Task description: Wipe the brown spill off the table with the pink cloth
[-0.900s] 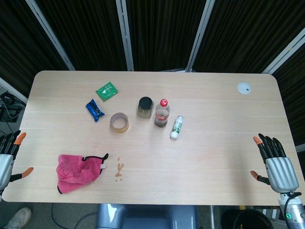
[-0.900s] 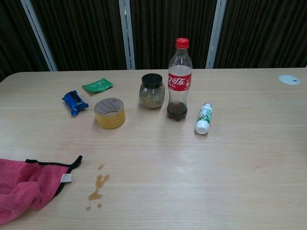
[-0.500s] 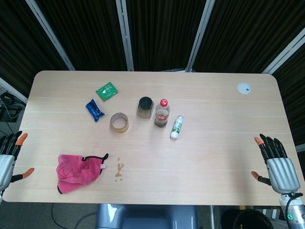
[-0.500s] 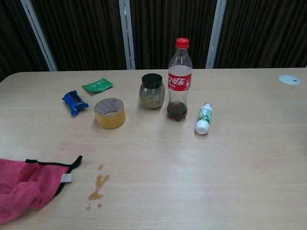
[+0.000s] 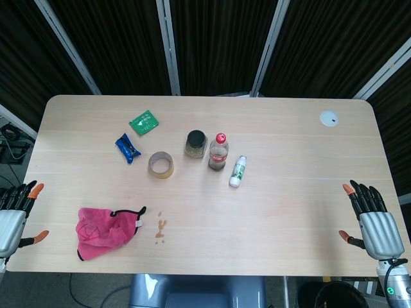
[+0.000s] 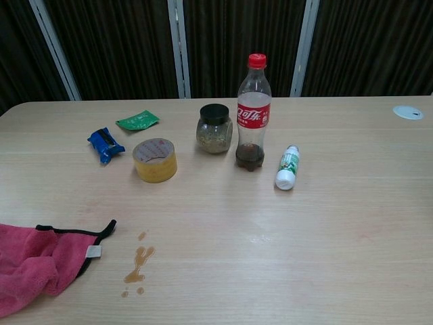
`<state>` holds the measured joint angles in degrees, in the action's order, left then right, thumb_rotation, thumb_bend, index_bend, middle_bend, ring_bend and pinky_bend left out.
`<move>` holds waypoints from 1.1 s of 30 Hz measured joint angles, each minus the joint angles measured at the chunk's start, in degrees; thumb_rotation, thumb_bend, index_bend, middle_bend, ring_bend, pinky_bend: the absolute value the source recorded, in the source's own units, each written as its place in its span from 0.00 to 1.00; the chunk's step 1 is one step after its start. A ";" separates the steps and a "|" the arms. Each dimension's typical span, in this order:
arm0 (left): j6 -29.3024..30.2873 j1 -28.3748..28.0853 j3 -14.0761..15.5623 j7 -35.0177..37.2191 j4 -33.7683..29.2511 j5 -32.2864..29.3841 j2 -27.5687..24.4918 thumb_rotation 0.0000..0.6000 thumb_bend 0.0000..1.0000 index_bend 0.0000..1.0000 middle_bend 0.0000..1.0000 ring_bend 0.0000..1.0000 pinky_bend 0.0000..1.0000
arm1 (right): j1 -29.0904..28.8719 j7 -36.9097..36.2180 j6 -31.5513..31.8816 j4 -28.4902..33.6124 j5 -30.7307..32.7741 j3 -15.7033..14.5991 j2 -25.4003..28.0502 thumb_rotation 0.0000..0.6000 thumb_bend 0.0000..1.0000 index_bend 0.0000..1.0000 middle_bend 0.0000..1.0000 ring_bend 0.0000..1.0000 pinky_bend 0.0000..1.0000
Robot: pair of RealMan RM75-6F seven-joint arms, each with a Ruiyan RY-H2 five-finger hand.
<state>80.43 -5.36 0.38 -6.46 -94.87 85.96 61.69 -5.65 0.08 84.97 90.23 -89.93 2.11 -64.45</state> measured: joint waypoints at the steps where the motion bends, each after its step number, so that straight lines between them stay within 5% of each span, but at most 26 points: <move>1: -0.70 -0.15 0.16 -0.32 -0.42 -0.25 -0.21 1.00 0.00 0.01 0.00 0.00 0.00 | 0.00 0.04 -0.02 0.02 -0.06 -0.05 0.02 1.00 0.02 0.00 0.00 0.00 0.03; 13: -11.36 -4.31 1.69 -11.70 -4.53 -5.00 -0.06 1.00 0.00 0.07 0.00 0.00 0.05 | 0.12 0.54 0.02 0.43 0.04 -0.08 -0.03 1.00 0.01 0.00 0.00 0.00 0.03; 33: -19.15 -10.12 1.81 -29.00 -1.37 -16.86 13.77 1.00 0.04 0.19 0.02 0.01 0.13 | -0.12 -0.52 -0.47 0.35 0.29 0.04 -0.01 1.00 0.01 0.00 0.00 0.00 0.03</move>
<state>61.29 -15.47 2.19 -35.47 -96.24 69.11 75.47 -5.77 -0.44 84.49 90.57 -89.63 2.15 -64.46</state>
